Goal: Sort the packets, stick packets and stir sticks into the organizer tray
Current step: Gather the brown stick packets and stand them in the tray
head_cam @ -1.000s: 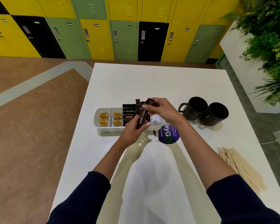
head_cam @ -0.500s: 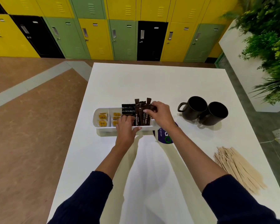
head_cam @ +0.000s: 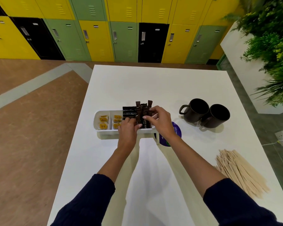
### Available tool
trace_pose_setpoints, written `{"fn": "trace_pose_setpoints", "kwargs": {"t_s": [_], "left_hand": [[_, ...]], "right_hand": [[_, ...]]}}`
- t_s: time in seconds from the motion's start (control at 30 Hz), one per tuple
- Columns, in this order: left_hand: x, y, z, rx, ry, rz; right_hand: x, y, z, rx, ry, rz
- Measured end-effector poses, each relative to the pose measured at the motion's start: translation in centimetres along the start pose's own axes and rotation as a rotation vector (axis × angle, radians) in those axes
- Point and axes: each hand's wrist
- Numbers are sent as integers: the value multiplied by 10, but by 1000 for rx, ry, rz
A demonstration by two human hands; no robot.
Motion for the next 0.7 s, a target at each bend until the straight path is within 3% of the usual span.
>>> {"fn": "trace_pose_setpoints", "kwargs": {"t_s": [0.2,0.7], "left_hand": [[-2,8,9,48,-9,102],[2,18,14,9,-1,90]], "right_hand": [[0,2,0,-125,-12,37],[1,13,0,-118,-69,61]]}}
Point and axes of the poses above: each hand's wrist, its own y-axis towards the middle knuckle, its own x-axis out of the palm, z = x × y, and after that the axes turned 1 degree about -x, right-handed
